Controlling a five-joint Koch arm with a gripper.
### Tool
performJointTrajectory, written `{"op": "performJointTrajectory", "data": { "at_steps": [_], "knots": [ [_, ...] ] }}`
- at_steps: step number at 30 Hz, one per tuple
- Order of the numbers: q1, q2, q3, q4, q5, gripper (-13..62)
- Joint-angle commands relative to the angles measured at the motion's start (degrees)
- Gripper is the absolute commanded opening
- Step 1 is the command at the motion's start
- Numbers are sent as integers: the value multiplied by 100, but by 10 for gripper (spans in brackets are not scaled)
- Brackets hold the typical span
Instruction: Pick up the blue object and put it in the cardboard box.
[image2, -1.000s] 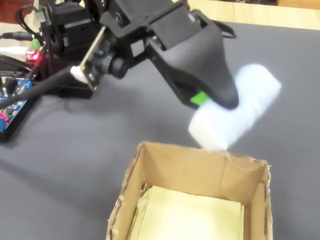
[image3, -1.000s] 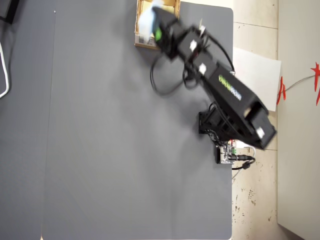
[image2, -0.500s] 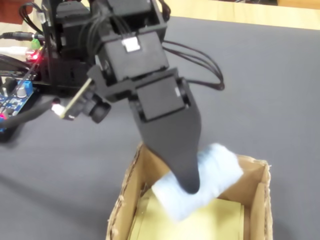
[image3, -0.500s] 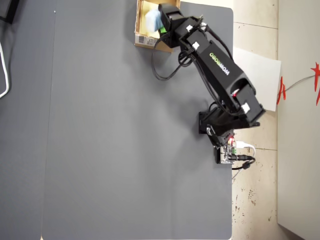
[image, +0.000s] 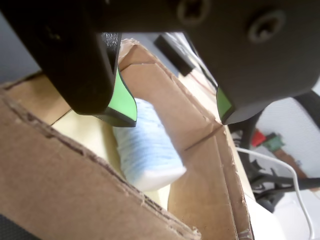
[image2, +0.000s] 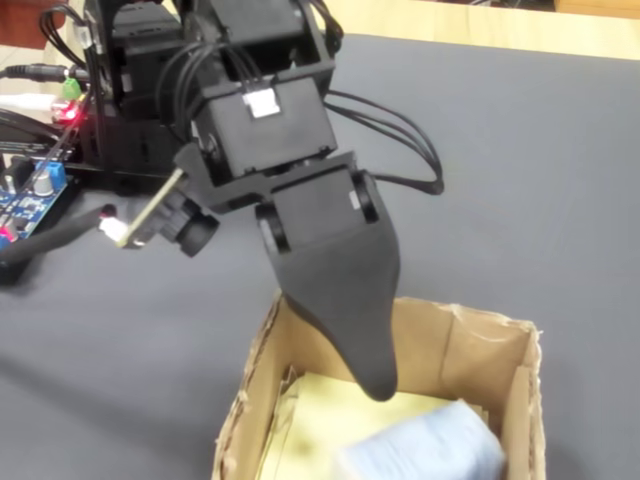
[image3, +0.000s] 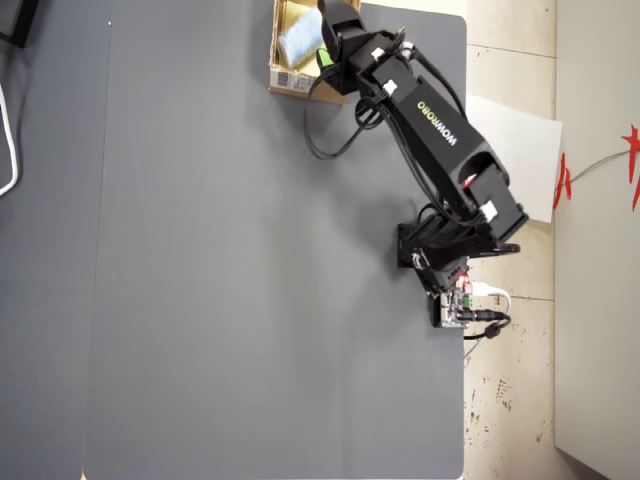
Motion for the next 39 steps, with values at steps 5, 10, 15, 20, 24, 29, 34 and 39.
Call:
{"op": "performJointTrajectory", "data": {
  "at_steps": [5,10,15,20,24,29,34,39],
  "knots": [
    [-264,413,-457,-896,870,316],
    [-791,817,-352,-1151,1072,316],
    [-1494,1503,185,-1494,1222,316],
    [-2443,2206,905,-2171,1670,316],
    [-3313,2681,1485,-2584,1951,316],
    [-4228,2979,2373,-3349,2435,324],
    [-5071,3366,3164,-3375,2435,333],
    [-5493,3946,3981,-3384,2435,333]
  ]
}}
